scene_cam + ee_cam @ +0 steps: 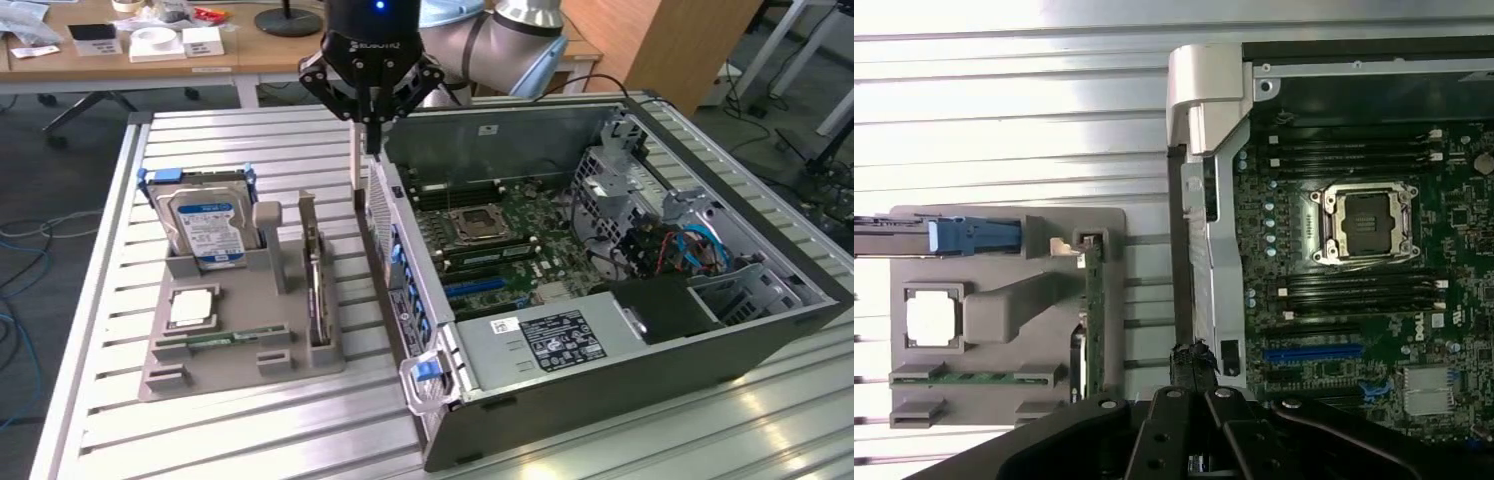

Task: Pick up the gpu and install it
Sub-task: 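Reach for the gpu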

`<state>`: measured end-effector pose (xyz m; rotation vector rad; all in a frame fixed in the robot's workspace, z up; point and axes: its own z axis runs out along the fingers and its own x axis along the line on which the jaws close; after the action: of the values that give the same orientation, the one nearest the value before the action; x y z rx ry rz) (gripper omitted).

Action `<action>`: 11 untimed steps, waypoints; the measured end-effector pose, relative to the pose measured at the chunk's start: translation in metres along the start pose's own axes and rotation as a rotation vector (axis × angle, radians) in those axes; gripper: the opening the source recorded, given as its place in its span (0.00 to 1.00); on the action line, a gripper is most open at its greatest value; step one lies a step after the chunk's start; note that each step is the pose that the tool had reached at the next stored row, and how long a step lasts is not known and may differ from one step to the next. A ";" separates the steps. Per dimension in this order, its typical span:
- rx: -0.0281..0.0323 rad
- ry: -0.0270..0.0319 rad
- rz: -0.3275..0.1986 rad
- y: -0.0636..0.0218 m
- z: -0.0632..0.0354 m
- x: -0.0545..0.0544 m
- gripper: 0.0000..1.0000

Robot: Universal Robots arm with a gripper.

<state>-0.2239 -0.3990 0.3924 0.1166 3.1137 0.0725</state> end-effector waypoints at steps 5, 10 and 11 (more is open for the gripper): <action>-0.0001 0.0000 0.000 -0.0009 -0.0001 0.013 0.11; -0.0001 -0.0001 0.000 -0.0019 0.0001 0.025 0.11; 0.0000 0.0000 0.000 -0.0021 0.0001 0.028 0.11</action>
<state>-0.2519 -0.3990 0.3915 0.1165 3.1136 0.0725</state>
